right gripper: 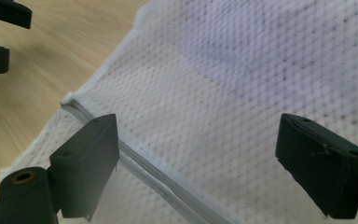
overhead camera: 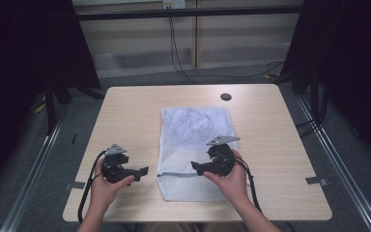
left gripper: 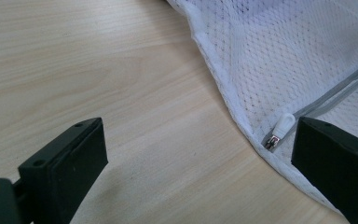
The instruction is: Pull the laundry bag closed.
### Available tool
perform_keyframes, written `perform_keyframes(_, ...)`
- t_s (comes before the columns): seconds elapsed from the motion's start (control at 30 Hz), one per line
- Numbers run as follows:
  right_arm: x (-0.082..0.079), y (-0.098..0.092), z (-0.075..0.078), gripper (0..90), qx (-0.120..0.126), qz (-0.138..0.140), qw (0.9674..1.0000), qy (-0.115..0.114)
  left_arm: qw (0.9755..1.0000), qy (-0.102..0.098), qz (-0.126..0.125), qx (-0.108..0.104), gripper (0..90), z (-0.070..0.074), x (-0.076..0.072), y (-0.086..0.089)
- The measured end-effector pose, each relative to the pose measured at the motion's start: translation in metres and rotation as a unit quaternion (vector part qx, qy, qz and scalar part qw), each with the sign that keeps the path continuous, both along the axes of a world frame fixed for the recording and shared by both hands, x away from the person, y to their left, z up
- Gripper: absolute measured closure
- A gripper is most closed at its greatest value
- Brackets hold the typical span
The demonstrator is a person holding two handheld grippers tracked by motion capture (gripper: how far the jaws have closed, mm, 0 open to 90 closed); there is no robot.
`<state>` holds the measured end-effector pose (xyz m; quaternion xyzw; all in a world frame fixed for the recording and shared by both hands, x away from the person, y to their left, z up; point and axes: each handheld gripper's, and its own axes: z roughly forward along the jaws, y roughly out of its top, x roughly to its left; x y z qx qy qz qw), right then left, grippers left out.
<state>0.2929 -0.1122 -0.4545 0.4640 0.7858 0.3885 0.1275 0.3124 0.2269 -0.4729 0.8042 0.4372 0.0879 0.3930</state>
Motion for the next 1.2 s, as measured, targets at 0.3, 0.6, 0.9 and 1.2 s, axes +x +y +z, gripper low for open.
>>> perform_keyframes(0.3, 0.003, 0.021, 0.003, 14.5, 0.008, 0.014, 0.9999, 0.001, 0.9999, -0.001, -0.002, -0.01, 3.0, 0.002, 0.0, 0.001)
perform_keyframes(0.6, 0.005, 0.04, 0.0, 15.0, 0.012, 0.026, 0.9995, 0.009, 0.9998, -0.008, -0.003, -0.018, 3.0, 0.001, 0.002, 0.0)
perform_keyframes(0.9, 0.008, 0.051, -0.001, 16.1, 0.018, 0.032, 0.9992, 0.014, 0.9998, -0.008, 0.004, -0.021, 2.6, 0.003, 0.004, 0.002)
perform_keyframes(1.2, 0.005, 0.061, 0.004, 17.8, 0.026, 0.033, 0.9991, 0.006, 0.9996, -0.007, -0.006, -0.026, 2.5, 0.003, -0.001, 0.0)
